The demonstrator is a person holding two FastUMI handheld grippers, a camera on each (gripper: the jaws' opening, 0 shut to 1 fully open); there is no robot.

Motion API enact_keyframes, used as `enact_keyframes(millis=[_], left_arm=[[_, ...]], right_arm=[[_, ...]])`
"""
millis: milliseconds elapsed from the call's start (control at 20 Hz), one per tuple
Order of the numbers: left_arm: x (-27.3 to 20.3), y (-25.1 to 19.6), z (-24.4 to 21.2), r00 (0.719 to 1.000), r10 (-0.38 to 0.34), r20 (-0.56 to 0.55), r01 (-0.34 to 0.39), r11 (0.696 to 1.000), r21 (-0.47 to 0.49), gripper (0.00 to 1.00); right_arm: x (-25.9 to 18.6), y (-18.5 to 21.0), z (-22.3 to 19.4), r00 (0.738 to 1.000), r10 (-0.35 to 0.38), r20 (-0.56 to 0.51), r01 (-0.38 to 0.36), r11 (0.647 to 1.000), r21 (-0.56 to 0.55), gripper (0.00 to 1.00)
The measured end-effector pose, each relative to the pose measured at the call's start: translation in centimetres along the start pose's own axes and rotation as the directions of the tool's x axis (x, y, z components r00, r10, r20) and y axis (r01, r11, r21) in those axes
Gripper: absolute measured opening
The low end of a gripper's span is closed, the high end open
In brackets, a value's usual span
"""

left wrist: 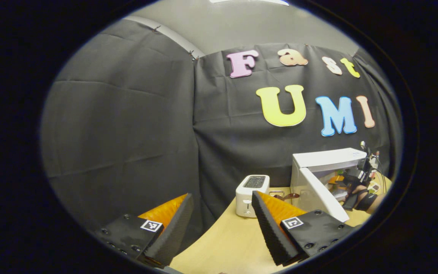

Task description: Open the microwave oven with the left hand, put the food in, and close the microwave oven.

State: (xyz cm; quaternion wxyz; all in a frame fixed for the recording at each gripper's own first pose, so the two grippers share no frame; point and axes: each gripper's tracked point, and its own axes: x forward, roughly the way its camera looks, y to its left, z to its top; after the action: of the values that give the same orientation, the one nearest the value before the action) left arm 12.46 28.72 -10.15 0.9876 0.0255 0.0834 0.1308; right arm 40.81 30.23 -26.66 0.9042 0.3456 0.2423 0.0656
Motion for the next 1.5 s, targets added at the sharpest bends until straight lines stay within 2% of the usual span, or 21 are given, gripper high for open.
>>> enact_keyframes(millis=[150, 200, 250, 300, 350, 400, 500, 550, 600, 650, 700, 750, 800, 1000, 1100, 1250, 1500], left_arm=[[0.2, -0.3, -0.4, 1.000, -0.007, -0.011, 0.007, 1.000, 0.004, 0.98], [0.5, -0.5, -0.5, 1.000, -0.009, -0.014, 0.009, 1.000, 0.003, 0.98], [0.5, -0.6, -0.6, 1.000, -0.011, -0.015, 0.010, 1.000, 0.000, 0.93], [0.5, -0.6, -0.6, 1.000, -0.013, -0.014, 0.013, 1.000, -0.003, 1.00], [0.6, -0.9, -0.6, 1.000, -0.017, -0.013, 0.017, 1.000, -0.004, 1.00], [0.6, -1.1, -0.6, 1.000, -0.020, -0.012, 0.020, 1.000, -0.002, 1.00], [0.9, -1.4, -0.7, 1.000, -0.023, -0.011, 0.023, 1.000, 0.007, 1.00], [0.8, -1.4, -0.6, 1.000, -0.025, -0.011, 0.025, 1.000, 0.008, 1.00], [0.8, -1.5, -0.5, 1.000, -0.025, -0.013, 0.025, 1.000, 0.006, 1.00], [0.6, -1.4, -0.5, 1.000, -0.024, -0.012, 0.024, 1.000, 0.002, 1.00], [0.7, -1.5, -0.6, 1.000, -0.023, -0.011, 0.023, 1.000, -0.003, 1.00], [0.8, -1.6, -0.9, 1.000, -0.023, -0.014, 0.023, 1.000, -0.007, 1.00], [0.8, -1.6, -1.0, 1.000, -0.022, -0.018, 0.022, 1.000, -0.009, 1.00], [1.1, -2.1, -1.4, 0.999, -0.028, -0.019, 0.028, 1.000, -0.003, 1.00], [1.1, -2.3, -1.4, 0.999, -0.035, -0.016, 0.035, 0.999, -0.007, 0.98], [1.3, -2.8, -1.6, 0.999, -0.045, -0.009, 0.044, 0.999, -0.009, 0.98], [1.8, -3.6, -2.6, 0.998, -0.068, 0.000, 0.068, 0.997, -0.030, 0.98]], right_arm=[[0.8, -0.6, -0.2, 1.000, -0.006, 0.001, 0.006, 1.000, 0.009, 0.34], [1.0, -0.9, -0.2, 1.000, -0.018, 0.002, 0.018, 1.000, 0.009, 0.37], [1.3, -1.4, -0.1, 0.999, -0.034, 0.006, 0.034, 0.999, 0.005, 0.40], [1.5, -2.0, -0.1, 0.998, -0.056, 0.013, 0.056, 0.998, -0.005, 0.40], [1.7, -2.6, 0.0, 0.997, -0.079, 0.021, 0.079, 0.997, -0.018, 0.40], [1.7, -2.8, 0.1, 0.996, -0.085, 0.027, 0.086, 0.996, -0.020, 0.46], [2.0, -3.0, 0.2, 0.995, -0.093, 0.033, 0.094, 0.995, -0.030, 0.46], [2.1, -3.7, 0.3, 0.992, -0.123, 0.041, 0.125, 0.991, -0.054, 0.46], [2.2, -4.3, 0.2, 0.987, -0.152, 0.043, 0.155, 0.984, -0.082, 0.60], [2.1, -4.7, 0.3, 0.985, -0.167, 0.035, 0.170, 0.980, -0.106, 0.64], [2.1, -5.1, -0.2, 0.983, -0.183, 0.016, 0.183, 0.974, -0.134, 0.72], [1.9, -5.4, -0.3, 0.982, -0.191, 0.010, 0.190, 0.968, -0.163, 0.90], [1.6, -5.6, -0.2, 0.980, -0.200, 0.015, 0.200, 0.961, -0.192, 0.97], [0.0, -5.8, 1.4, 0.970, -0.226, 0.086, 0.241, 0.919, -0.311, 0.98], [-0.9, -5.7, 2.5, 0.970, -0.216, 0.108, 0.240, 0.910, -0.337, 0.98], [-3.1, -4.5, 3.5, 0.975, -0.184, 0.125, 0.218, 0.898, -0.382, 0.98], [-9.4, -1.0, 4.8, 0.979, -0.085, 0.183, 0.167, 0.853, -0.495, 0.98]])
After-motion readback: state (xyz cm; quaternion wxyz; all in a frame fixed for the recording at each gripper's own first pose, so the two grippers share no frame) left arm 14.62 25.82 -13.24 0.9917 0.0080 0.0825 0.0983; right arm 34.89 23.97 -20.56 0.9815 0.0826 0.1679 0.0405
